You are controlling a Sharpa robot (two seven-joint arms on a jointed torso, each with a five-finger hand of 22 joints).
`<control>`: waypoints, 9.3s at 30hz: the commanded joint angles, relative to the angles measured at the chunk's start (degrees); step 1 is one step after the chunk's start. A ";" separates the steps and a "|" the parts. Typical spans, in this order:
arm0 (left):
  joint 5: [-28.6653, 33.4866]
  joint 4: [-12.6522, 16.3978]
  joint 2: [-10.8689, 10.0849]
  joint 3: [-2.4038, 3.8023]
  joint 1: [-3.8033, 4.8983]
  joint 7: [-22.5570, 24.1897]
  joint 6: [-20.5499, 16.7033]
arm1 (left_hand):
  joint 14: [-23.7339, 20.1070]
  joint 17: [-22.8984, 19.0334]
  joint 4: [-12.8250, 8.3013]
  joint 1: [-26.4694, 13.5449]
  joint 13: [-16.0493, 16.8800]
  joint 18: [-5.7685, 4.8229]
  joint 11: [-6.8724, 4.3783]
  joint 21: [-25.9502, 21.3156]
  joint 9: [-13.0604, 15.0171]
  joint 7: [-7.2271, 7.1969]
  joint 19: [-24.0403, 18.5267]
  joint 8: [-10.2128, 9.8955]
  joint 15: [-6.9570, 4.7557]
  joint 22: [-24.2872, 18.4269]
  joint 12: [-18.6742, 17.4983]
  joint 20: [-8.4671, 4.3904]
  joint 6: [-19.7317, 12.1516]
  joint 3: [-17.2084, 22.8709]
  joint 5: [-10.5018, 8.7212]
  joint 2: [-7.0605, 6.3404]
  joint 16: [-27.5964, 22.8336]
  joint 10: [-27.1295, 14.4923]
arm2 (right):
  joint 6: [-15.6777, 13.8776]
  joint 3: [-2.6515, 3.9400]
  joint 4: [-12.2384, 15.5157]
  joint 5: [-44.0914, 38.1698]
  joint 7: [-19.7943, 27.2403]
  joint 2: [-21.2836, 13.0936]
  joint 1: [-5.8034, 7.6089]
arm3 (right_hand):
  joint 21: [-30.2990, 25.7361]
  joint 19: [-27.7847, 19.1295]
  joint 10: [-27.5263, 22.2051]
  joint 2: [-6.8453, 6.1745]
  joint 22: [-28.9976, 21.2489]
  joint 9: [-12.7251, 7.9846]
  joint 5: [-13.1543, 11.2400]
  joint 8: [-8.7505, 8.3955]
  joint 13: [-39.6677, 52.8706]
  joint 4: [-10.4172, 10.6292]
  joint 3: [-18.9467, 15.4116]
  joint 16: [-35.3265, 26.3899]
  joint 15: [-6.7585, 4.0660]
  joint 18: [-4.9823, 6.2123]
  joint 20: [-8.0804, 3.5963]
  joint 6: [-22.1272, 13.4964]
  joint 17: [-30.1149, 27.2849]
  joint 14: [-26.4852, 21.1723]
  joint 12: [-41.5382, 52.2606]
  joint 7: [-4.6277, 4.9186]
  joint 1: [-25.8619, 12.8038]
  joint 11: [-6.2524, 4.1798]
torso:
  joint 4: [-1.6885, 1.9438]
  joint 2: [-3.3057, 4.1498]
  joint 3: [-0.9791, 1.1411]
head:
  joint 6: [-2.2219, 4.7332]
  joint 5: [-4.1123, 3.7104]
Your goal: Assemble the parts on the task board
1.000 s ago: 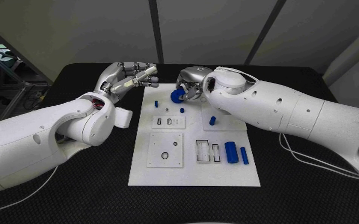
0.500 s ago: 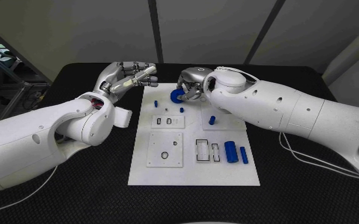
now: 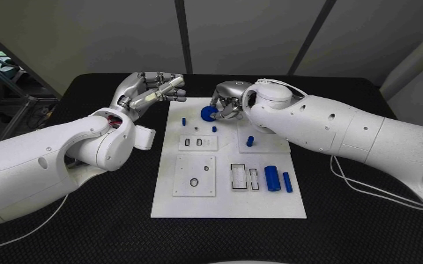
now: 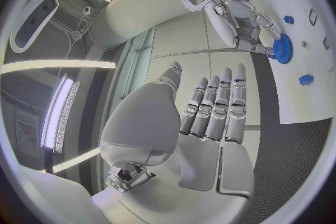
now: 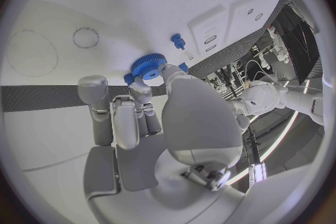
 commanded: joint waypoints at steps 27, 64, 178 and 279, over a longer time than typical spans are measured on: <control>-0.41 -0.71 -0.34 0.03 0.08 1.04 2.53 | -0.58 0.21 -0.30 -0.55 0.03 -0.88 0.06 -0.39 -0.07 0.80 -0.77 -0.48 0.08 -0.17 -0.31 0.29 0.09 -0.84 0.34 -1.45 -0.59 -0.35 | -16.31 -0.10 11.82 12.60 10.86 -19.00 -0.56 | -0.61 -0.48 0.80 -2.06 -0.85 0.31 -9.19 -0.15 0.77 -7.38 4.43 -0.76 -0.25 -0.27 -0.45 3.38 4.55 3.80 0.47 -0.84 6.34 -0.77 | -1.05 -0.22 0.09 | 1.27 -2.18; -0.41 -1.87 0.20 0.02 0.05 1.02 3.93 | -0.60 0.43 0.02 -0.41 0.05 -0.82 0.00 -0.83 -0.04 0.87 -1.48 -0.71 0.09 -0.44 -0.27 0.42 0.40 -0.05 0.34 -1.85 -0.91 -0.07 | -10.41 -0.13 6.26 17.23 15.46 -24.24 -4.46 | -2.93 -2.65 -1.55 -2.03 -4.30 -0.19 -8.01 -1.48 -1.82 -8.69 2.65 -1.21 0.21 0.26 -0.13 -2.70 4.20 3.70 -2.10 -0.06 8.18 -0.12 | -1.70 -0.30 0.28 | 1.74 -3.33; -0.41 -3.33 0.42 0.01 0.05 -0.68 2.67 | -0.74 0.51 -0.34 0.17 0.03 -0.80 0.03 -0.90 -0.04 0.91 -1.55 -0.88 0.15 -0.51 -0.32 0.50 0.49 0.41 0.33 -1.05 -1.15 -0.20 | -9.06 -2.34 17.70 7.38 1.73 -8.27 -4.25 | -1.48 -0.69 1.17 2.59 -1.82 3.13 -9.37 7.72 1.46 -9.80 5.18 -0.96 -1.08 -0.18 -1.36 8.36 5.04 3.93 0.22 -1.73 8.12 -1.63 | -1.56 -0.47 0.28 | -0.78 3.69; -0.41 -4.15 0.81 0.02 0.05 -1.64 3.04 | -0.60 0.70 -0.79 0.26 0.19 -0.70 -0.25 -0.98 0.02 0.68 -1.66 -0.88 0.03 -0.61 0.22 0.51 1.04 0.24 0.33 -0.85 -1.27 1.15 | -10.45 -3.12 16.59 2.78 0.98 -6.53 -5.36 | -5.91 -4.45 -9.01 -1.83 -8.25 1.27 -16.05 4.56 -8.43 -6.76 -2.23 -2.62 1.79 0.83 1.30 -6.46 2.90 3.02 -6.04 1.86 3.38 1.78 | -1.39 -0.52 0.23 | -1.62 3.25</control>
